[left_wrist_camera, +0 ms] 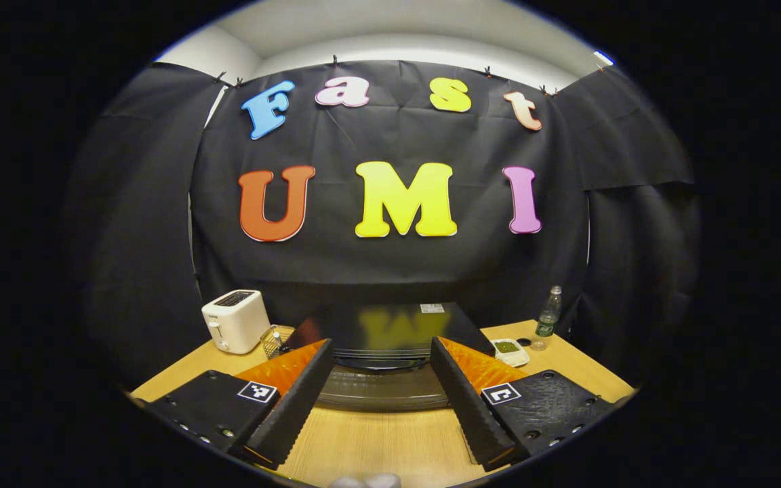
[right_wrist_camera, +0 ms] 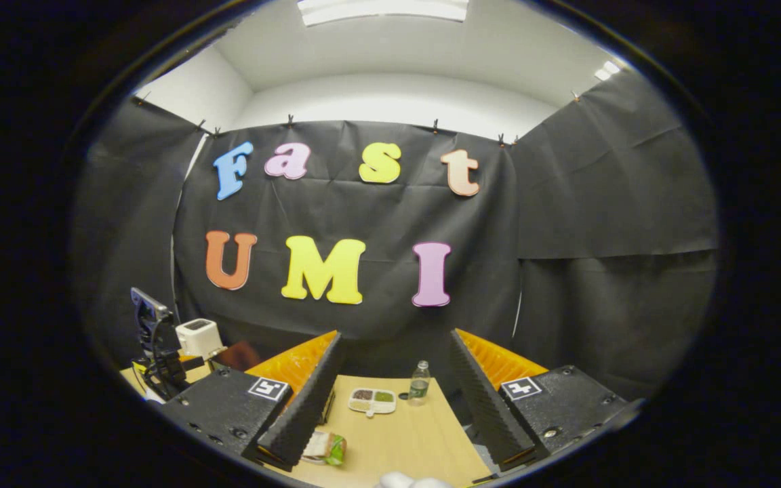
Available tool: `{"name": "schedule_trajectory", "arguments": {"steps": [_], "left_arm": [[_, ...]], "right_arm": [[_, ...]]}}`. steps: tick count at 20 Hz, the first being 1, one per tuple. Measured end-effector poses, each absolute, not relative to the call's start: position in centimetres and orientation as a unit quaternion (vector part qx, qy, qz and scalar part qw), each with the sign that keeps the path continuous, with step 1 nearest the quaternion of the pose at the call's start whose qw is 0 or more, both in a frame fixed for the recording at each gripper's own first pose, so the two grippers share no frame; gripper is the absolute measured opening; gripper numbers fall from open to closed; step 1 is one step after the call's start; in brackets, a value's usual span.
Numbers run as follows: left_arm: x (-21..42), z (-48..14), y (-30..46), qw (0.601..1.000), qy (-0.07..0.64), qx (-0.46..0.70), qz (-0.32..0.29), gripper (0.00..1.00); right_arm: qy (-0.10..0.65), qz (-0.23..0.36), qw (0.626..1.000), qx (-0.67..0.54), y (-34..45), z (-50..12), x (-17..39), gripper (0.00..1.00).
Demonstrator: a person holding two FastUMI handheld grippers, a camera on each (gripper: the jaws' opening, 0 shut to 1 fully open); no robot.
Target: Open the electric oven with the left hand, put the food in, and close the electric oven.
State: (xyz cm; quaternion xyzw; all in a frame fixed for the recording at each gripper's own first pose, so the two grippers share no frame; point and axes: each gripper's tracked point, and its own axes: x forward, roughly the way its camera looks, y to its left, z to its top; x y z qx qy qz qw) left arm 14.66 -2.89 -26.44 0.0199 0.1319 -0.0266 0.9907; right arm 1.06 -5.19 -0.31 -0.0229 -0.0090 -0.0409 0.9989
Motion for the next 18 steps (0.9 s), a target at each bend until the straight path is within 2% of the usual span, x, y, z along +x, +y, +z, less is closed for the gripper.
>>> {"name": "schedule_trajectory", "arguments": {"steps": [3,4,9,10,11,12,13,14,15,17,18], "left_arm": [[18.0,-29.7,-3.2,0.988,0.147,0.031,-0.03,0.94],[19.0,-30.7,-3.2,0.987,0.153,0.03,-0.029,0.94],[22.2,-34.9,-2.6,0.982,0.188,0.029,-0.019,0.95],[22.5,-35.0,-2.2,0.982,0.186,0.034,-0.017,0.95],[23.0,-34.9,-2.3,0.983,0.181,0.036,-0.02,0.95],[22.8,-35.1,-2.3,0.982,0.184,0.037,-0.021,0.84],[22.8,-35.5,-2.2,0.981,0.191,0.034,-0.02,0.95],[22.7,-35.4,-2.3,0.982,0.186,0.036,-0.022,0.86],[22.8,-35.5,-2.4,0.981,0.191,0.037,-0.024,0.96],[22.7,-35.3,-2.2,0.979,0.197,0.035,-0.028,0.97],[22.5,-35.5,-2.1,0.978,0.202,0.035,-0.029,0.97]], "right_arm": [[0.008,-0.056,0.998,-0.018,-6.2,-1.2,1.6,0.95],[0.015,-0.062,0.998,-0.017,-6.4,-1.6,1.9,0.99],[0.046,-0.083,0.995,-0.018,-7.3,-3.3,2.9,0.99],[0.049,-0.083,0.995,-0.017,-7.3,-3.5,3.1,0.95],[0.05,-0.084,0.995,-0.018,-7.3,-3.5,3.2,0.99],[0.051,-0.084,0.995,-0.017,-7.2,-3.6,3.5,0.99],[0.055,-0.082,0.995,-0.015,-7.0,-3.8,3.6,0.96],[0.058,-0.078,0.995,-0.013,-6.7,-4.1,3.8,0.95],[0.059,-0.077,0.995,-0.012,-6.6,-4.1,4.0,0.99],[0.058,-0.075,0.995,-0.008,-6.5,-3.8,4.0,0.96],[0.055,-0.074,0.996,-0.006,-6.5,-3.9,4.0,0.99]]}}
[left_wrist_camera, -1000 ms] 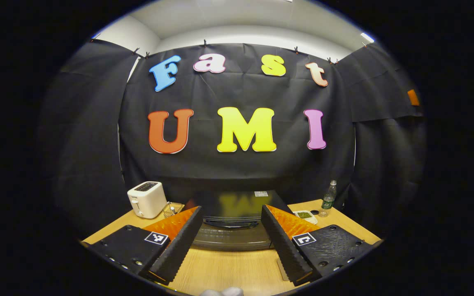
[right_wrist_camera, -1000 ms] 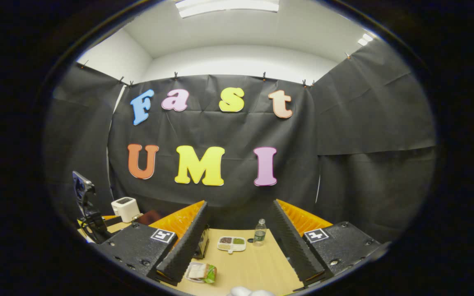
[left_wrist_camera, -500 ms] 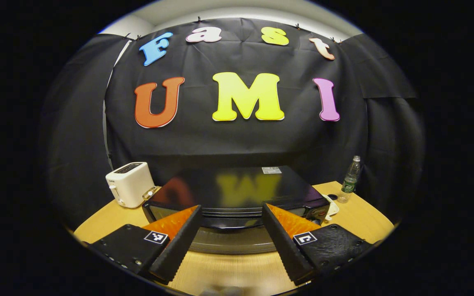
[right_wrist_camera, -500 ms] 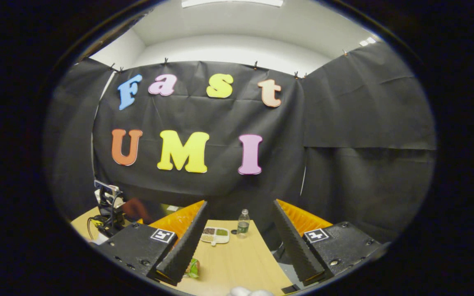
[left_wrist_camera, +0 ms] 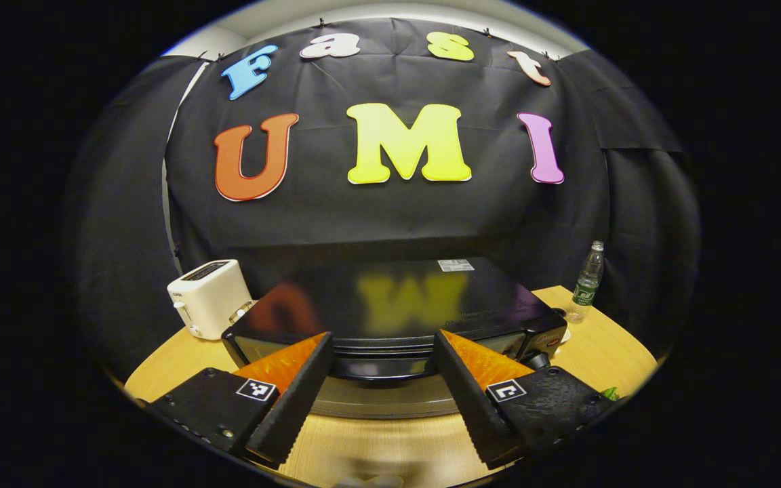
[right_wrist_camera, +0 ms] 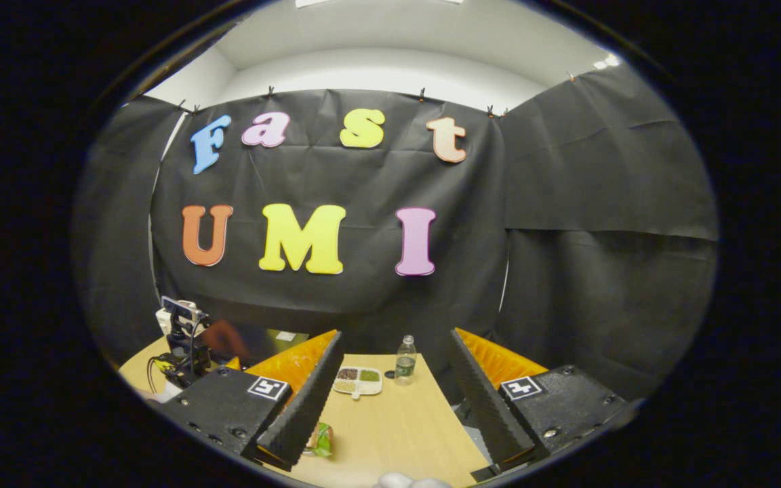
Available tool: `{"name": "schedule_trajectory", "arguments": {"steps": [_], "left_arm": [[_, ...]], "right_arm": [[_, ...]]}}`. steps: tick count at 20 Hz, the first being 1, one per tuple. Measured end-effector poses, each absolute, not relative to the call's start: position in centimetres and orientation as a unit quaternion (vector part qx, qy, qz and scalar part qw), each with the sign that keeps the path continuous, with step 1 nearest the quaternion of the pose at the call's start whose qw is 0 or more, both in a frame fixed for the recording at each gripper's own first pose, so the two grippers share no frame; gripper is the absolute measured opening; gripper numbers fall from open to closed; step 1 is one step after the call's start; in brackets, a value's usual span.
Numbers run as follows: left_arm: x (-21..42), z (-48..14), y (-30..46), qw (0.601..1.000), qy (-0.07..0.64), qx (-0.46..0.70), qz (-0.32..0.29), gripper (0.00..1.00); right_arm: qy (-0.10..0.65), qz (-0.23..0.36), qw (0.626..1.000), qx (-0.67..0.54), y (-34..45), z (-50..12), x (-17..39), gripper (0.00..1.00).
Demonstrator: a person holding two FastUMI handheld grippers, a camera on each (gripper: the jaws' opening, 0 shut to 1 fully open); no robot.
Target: Open the electric oven with the left hand, put the food in, and close the electric oven.
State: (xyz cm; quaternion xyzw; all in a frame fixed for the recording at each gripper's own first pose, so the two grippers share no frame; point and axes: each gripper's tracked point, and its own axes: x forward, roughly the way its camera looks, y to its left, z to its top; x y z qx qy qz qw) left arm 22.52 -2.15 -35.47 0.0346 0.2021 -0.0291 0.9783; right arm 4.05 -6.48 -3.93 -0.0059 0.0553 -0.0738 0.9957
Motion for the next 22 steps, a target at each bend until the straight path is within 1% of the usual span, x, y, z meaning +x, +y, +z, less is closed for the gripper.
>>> {"name": "schedule_trajectory", "arguments": {"steps": [1,2,5,8,9,10,11,15,16,17,22], "left_arm": [[22.3,-35.5,-2.2,0.978,0.205,0.035,-0.03,0.98],[22.1,-35.4,-2.2,0.977,0.206,0.039,-0.031,0.98],[20.7,-35.5,-2.0,0.977,0.209,0.036,-0.031,0.98],[18.8,-35.7,-1.8,0.976,0.211,0.035,-0.032,0.98],[18.2,-35.8,-1.8,0.976,0.214,0.034,-0.033,0.98],[17.3,-36.1,-1.8,0.975,0.215,0.034,-0.035,0.98],[16.5,-36.3,-1.6,0.975,0.218,0.033,-0.036,0.98],[12.4,-38.0,-1.1,0.97,0.24,0.028,-0.036,0.99],[12.0,-39.3,-1.2,0.967,0.251,0.031,-0.038,0.99],[11.2,-39.6,-1.0,0.966,0.252,0.03,-0.039,0.99],[8.0,-42.6,-0.8,0.957,0.285,0.028,-0.039,1.0]], "right_arm": [[0.054,-0.074,0.996,-0.004,-6.4,-3.8,4.1,0.96],[0.055,-0.073,0.996,-0.003,-6.4,-3.9,3.9,0.99],[0.058,-0.069,0.996,-0.001,-6.0,-4.3,3.7,1.0],[0.059,-0.063,0.996,0.003,-5.4,-4.7,3.2,0.99],[0.061,-0.06,0.996,0.003,-5.2,-4.7,3.0,0.96],[0.061,-0.057,0.997,0.001,-5.0,-4.9,2.8,0.99],[0.062,-0.055,0.997,0.0,-4.7,-5.0,2.5,0.99],[0.067,-0.047,0.997,0.0,-4.1,-5.6,1.5,0.99],[0.069,-0.045,0.997,-0.001,-4.0,-5.9,1.1,0.96],[0.07,-0.045,0.997,-0.003,-4.0,-6.1,0.7,0.99],[0.084,-0.046,0.995,-0.002,-3.8,-7.6,-0.6,0.99]]}}
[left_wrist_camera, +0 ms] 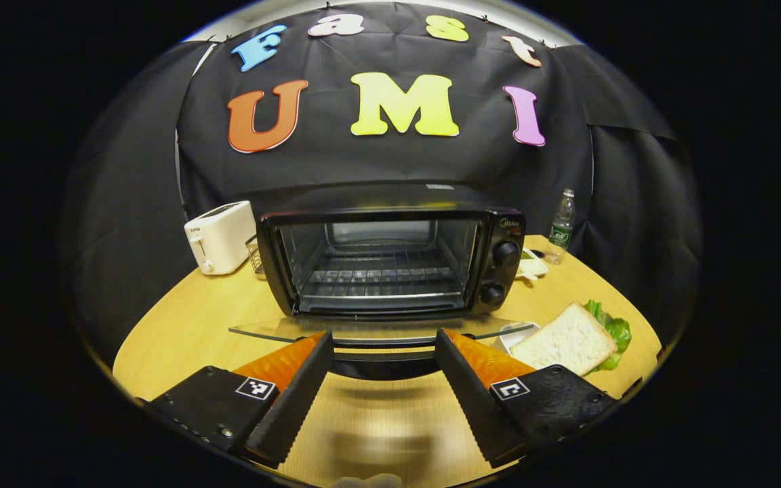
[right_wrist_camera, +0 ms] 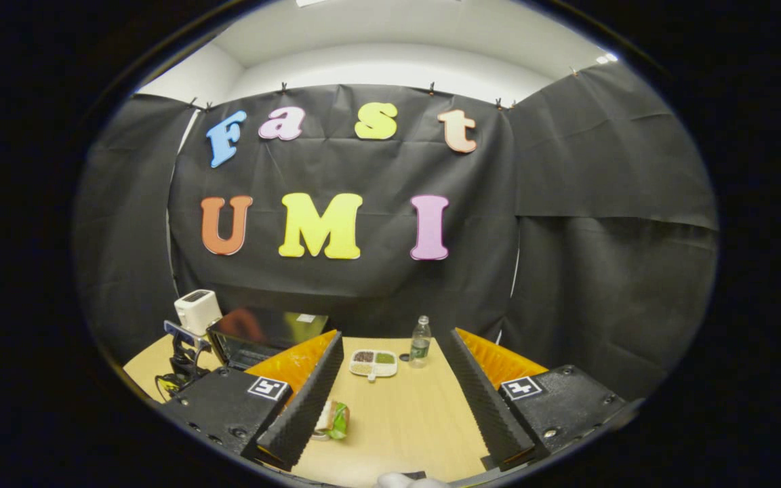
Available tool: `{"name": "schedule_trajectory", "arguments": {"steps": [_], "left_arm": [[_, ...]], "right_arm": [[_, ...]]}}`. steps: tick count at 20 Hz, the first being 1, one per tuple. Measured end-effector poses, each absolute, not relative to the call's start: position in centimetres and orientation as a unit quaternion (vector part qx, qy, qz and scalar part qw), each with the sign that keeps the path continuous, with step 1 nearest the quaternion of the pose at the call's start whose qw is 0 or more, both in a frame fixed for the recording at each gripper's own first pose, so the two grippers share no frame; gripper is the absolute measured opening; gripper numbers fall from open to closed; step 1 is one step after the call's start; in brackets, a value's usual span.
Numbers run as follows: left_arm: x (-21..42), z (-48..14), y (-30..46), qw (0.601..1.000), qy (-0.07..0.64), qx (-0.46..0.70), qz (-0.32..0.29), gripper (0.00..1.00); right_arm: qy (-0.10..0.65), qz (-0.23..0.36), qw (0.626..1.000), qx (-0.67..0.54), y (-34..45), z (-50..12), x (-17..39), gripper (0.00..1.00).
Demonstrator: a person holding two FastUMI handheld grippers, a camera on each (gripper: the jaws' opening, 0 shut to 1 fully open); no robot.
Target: Open the electric oven with the left hand, put the food in, and close the electric oven.
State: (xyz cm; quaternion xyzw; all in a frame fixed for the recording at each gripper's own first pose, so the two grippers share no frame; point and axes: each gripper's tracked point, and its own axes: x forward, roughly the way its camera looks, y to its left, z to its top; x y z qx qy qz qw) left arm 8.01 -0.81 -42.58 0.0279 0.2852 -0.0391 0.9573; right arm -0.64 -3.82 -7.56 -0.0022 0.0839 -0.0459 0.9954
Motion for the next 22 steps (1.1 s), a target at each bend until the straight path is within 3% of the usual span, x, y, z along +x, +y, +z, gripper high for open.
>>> {"name": "schedule_trajectory", "arguments": {"steps": [8,9,10,14,17,22], "left_arm": [[5.0,-47.9,-0.5,0.939,0.34,0.024,-0.038,0.98],[4.9,-49.0,-0.4,0.935,0.351,0.023,-0.038,0.89],[4.6,-50.1,-0.4,0.93,0.366,0.021,-0.037,0.97],[4.4,-50.8,-0.6,0.93,0.366,0.027,-0.038,0.97],[4.4,-50.6,-0.5,0.93,0.363,0.03,-0.038,0.97],[4.9,-46.3,0.3,0.943,0.329,0.042,-0.037,0.97]], "right_arm": [[0.109,-0.048,0.993,0.003,-3.8,-10.4,-1.7,0.96],[0.111,-0.05,0.993,0.004,-3.9,-10.5,-1.7,0.96],[0.115,-0.05,0.992,0.004,-4.1,-11.1,-1.9,0.96],[0.125,-0.053,0.991,0.005,-4.4,-12.2,-1.9,0.99],[0.132,-0.055,0.99,0.008,-4.6,-13.0,-1.8,0.96],[0.121,-0.054,0.991,0.013,-4.8,-12.6,-1.0,0.99]]}}
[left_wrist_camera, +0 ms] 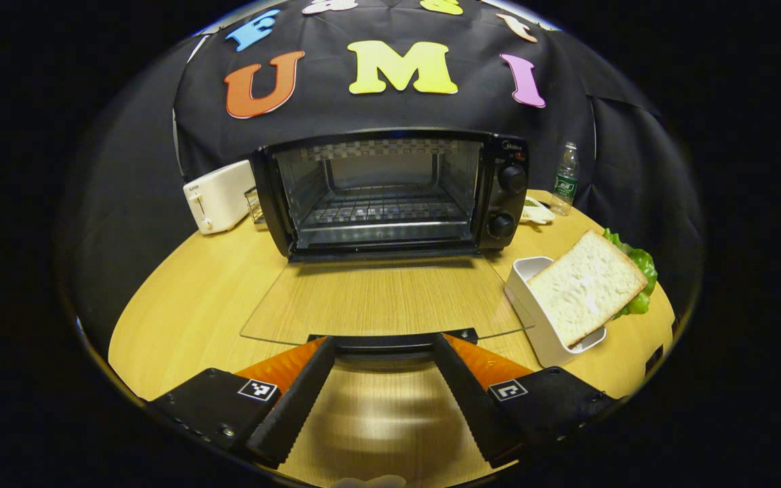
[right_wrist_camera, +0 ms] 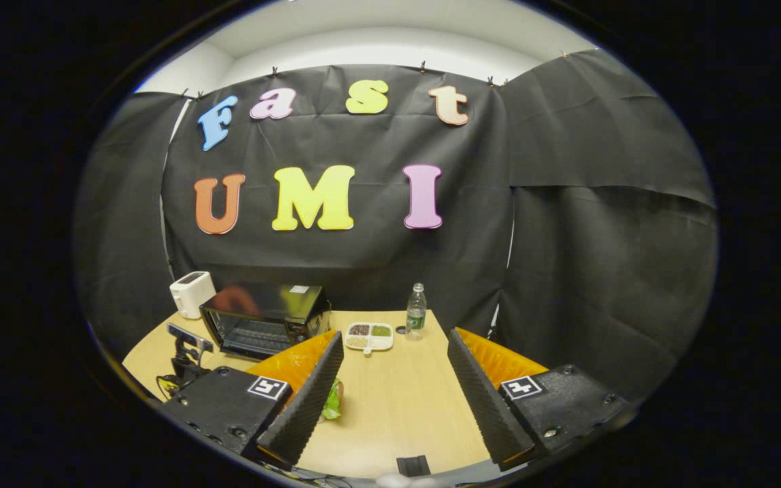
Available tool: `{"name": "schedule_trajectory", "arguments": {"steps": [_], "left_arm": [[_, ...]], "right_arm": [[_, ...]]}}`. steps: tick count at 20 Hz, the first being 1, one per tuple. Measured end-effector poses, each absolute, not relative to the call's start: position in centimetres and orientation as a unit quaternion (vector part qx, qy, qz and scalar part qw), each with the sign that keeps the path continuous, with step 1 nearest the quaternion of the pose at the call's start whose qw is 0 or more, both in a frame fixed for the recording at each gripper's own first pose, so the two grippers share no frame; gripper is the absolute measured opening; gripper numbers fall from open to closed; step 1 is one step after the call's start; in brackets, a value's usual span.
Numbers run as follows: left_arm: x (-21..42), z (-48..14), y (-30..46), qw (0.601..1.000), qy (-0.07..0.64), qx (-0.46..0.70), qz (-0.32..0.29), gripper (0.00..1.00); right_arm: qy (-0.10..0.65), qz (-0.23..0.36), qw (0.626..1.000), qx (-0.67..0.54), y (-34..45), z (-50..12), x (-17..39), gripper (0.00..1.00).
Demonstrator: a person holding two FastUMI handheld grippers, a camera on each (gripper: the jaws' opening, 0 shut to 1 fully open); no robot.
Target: Open the electric oven with the left hand, put the food in, and close the electric oven.
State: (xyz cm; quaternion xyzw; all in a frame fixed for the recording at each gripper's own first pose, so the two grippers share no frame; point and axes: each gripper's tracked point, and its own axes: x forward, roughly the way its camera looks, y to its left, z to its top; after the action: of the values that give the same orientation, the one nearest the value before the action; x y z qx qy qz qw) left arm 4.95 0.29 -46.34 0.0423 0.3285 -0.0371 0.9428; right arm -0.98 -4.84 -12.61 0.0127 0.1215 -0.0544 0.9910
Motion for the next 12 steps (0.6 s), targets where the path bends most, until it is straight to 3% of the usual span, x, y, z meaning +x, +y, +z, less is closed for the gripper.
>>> {"name": "schedule_trajectory", "arguments": {"steps": [5,12], "left_arm": [[4.8,-35.1,2.2,0.968,0.249,0.029,-0.025,0.97],[2.4,-17.5,3.6,0.993,0.117,0.017,-0.017,0.97]], "right_arm": [[0.118,-0.034,0.992,0.016,-3.5,-13.4,0.3,0.96],[0.182,0.01,0.982,0.037,0.8,-21.5,1.9,0.99]]}}
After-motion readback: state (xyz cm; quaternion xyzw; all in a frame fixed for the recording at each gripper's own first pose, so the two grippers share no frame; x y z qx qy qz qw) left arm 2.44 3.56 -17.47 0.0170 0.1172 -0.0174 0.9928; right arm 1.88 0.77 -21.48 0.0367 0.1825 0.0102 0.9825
